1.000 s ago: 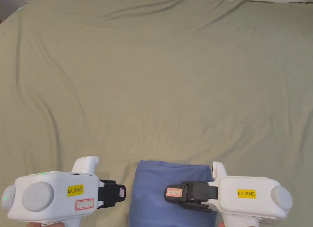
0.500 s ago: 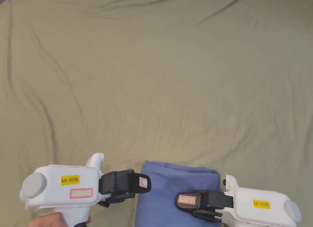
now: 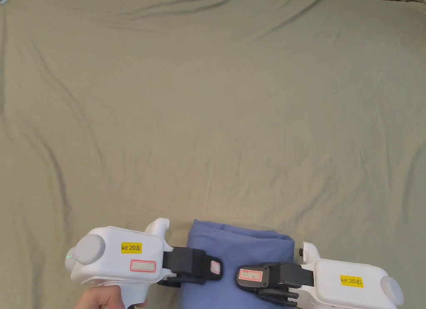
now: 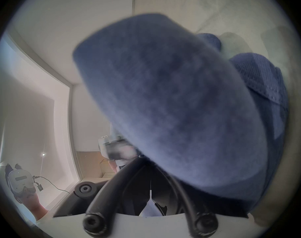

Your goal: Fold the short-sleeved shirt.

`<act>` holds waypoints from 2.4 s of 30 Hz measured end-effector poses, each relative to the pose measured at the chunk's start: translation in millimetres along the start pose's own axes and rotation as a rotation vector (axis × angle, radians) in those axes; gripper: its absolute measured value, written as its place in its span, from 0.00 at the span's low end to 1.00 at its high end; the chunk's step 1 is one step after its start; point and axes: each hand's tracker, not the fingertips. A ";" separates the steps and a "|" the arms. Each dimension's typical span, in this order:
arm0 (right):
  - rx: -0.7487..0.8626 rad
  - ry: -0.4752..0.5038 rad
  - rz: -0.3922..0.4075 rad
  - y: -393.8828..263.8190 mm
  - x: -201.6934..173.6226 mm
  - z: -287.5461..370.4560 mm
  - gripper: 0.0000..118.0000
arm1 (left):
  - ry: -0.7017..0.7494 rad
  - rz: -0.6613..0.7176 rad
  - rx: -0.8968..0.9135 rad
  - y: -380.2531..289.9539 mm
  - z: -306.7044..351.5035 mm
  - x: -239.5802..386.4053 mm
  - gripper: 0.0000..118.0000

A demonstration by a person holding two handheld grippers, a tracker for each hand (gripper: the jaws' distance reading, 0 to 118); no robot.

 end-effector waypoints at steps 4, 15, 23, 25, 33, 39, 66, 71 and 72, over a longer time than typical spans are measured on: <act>0.042 -0.056 0.051 -13.2 -20.0 19.1 0.00 | -0.090 0.052 -0.011 0.0 4.0 -10.8 0.21; 0.316 -0.147 0.118 -34.1 -64.2 109.4 0.00 | 0.042 0.115 0.181 28.6 191.3 -86.0 0.21; 0.421 -0.230 0.120 -15.8 -102.9 101.3 0.00 | 0.436 0.203 0.159 72.2 398.0 -192.7 0.21; 0.432 -0.245 0.129 -9.8 -111.1 95.7 0.00 | 0.492 0.227 0.148 76.2 419.0 -194.5 0.21; 0.406 -0.295 0.151 4.8 -128.1 77.6 0.00 | 0.687 0.273 0.258 98.4 459.9 -220.2 0.98; 0.412 -0.319 0.265 11.6 -148.3 85.6 0.00 | 0.766 0.035 0.268 103.5 403.1 -92.4 0.92; 1.120 -1.016 1.044 66.8 -409.2 97.6 0.00 | 0.620 -0.648 0.996 130.0 120.9 372.7 0.00; 1.140 -1.020 1.100 60.3 -426.3 103.9 0.56 | 0.653 -0.661 0.975 137.8 120.4 379.7 0.34; 1.141 -1.014 1.094 61.6 -430.0 105.6 0.89 | 0.689 -0.650 0.988 137.6 118.9 382.1 0.73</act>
